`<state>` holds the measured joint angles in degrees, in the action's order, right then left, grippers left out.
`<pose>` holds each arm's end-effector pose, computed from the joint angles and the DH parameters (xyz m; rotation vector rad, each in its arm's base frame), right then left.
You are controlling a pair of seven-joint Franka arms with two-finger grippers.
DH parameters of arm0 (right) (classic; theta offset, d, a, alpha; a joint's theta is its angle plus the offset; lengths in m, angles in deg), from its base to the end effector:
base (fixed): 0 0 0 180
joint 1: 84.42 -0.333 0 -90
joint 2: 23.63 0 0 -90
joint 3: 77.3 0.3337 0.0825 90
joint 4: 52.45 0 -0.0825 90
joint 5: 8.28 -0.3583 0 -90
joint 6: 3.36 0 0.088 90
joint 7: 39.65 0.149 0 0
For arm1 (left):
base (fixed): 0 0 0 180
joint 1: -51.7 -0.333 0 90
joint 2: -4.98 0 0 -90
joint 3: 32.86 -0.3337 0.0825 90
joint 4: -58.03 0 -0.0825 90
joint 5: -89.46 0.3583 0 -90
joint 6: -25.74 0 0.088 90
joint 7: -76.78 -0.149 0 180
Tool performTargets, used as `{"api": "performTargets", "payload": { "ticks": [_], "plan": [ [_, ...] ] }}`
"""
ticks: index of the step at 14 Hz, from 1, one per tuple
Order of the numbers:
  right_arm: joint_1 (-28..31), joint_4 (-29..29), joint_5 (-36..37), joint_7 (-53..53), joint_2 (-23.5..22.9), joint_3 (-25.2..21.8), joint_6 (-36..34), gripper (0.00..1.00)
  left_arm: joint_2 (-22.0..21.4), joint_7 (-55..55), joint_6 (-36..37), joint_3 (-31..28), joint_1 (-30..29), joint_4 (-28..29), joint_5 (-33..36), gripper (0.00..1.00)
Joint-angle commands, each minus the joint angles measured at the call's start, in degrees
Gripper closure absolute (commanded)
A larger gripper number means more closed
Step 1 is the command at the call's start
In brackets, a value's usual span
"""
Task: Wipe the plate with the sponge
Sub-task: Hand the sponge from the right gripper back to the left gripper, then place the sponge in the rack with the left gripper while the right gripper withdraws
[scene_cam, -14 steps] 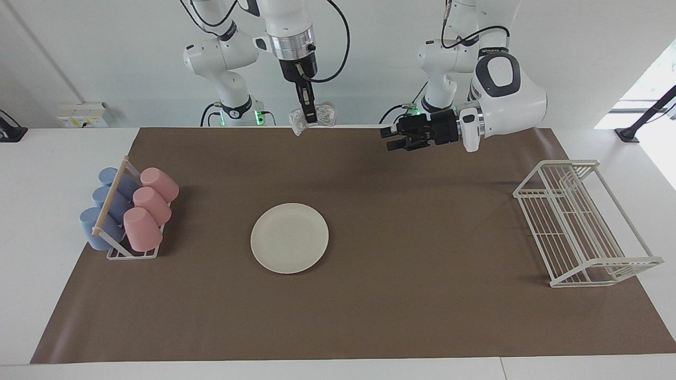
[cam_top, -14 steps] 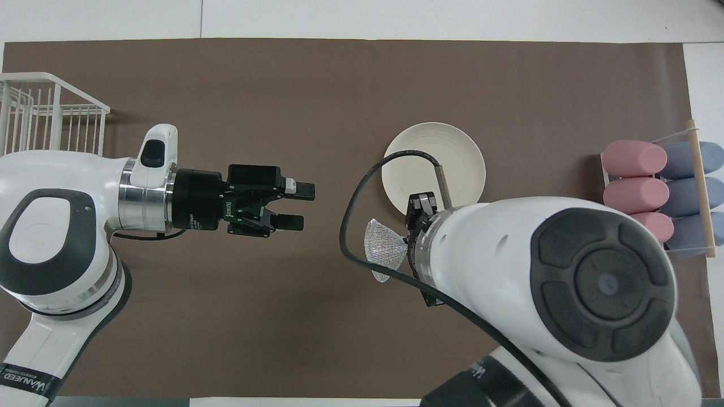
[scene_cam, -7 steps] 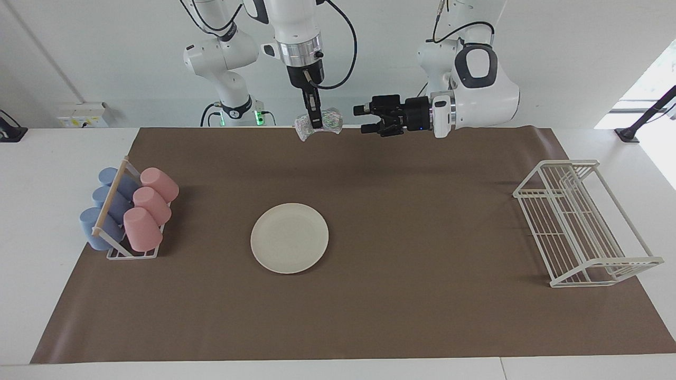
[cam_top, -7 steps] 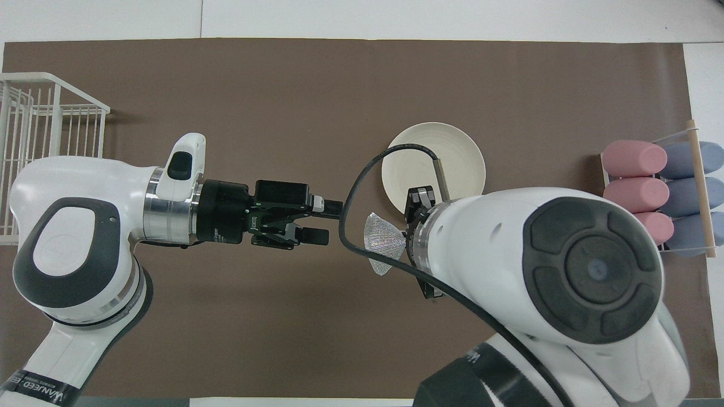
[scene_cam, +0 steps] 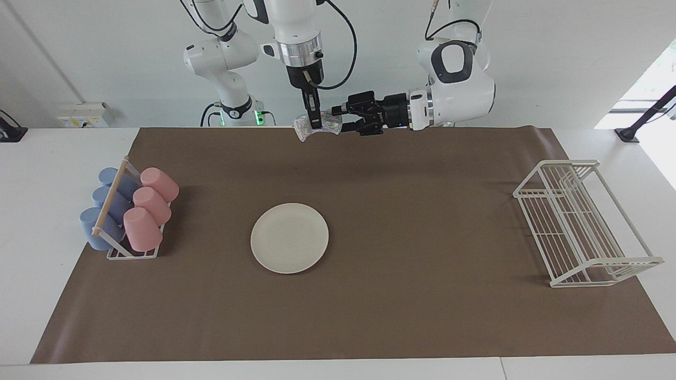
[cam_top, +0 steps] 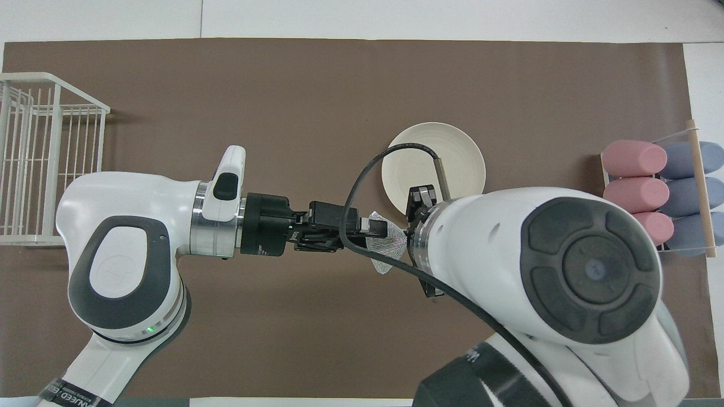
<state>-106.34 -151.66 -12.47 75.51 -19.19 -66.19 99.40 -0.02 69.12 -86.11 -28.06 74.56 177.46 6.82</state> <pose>0.4362 0.2988 0.5886 -2.2460 1.9783 0.0260 0.4227 -0.3412 0.5296 1.8518 0.0443 -0.2806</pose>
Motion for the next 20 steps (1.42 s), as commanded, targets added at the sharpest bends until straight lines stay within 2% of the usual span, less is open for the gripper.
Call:
{"api": "performTargets", "payload": {
  "ticks": [1, 7, 8, 9, 14, 18, 20],
  "plan": [
    [0.3, 0.77, 1.47, 0.95, -0.57, 0.31, 0.42, 1.0, -1.15, -0.25, -0.92, -0.59, 1.14, 1.42, -1.47, 1.0],
    [0.47, 0.86, 1.47, 0.69, -0.48, 0.23, 0.42, 1.0, -1.68, 2.03, 1.1, -0.85, 0.7, 1.69, -1.38, 1.0],
    [0.65, 0.68, 1.47, 0.42, -0.05, 0.23, 0.16, 0.33, -1.68, 2.3, 1.19, -0.94, 0.61, 1.69, -1.38, 1.0],
    [1.0, 0.25, 1.38, -0.54, 0.39, 0.23, -0.19, 0.0, -1.94, 2.47, 1.28, -1.03, 0.61, 1.78, -1.38, 1.0],
    [1.53, 0.42, 1.38, -7.46, 1.36, -0.65, -0.72, 0.0, -2.29, 4.23, 1.63, -1.2, -1.93, 2.65, 0.72, 1.0],
    [4.07, 0.33, 1.38, -18.71, 2.06, -0.57, -2.91, 0.0, -1.94, 6.6, 1.98, -1.2, -6.41, 2.39, 11.52, 1.0],
    [5.91, 0.42, 1.38, -28.35, 2.24, -0.65, -4.58, 0.0, -1.51, 7.83, 3.21, -1.21, -9.66, 0.99, 18.0, 1.0]
  ]
}}
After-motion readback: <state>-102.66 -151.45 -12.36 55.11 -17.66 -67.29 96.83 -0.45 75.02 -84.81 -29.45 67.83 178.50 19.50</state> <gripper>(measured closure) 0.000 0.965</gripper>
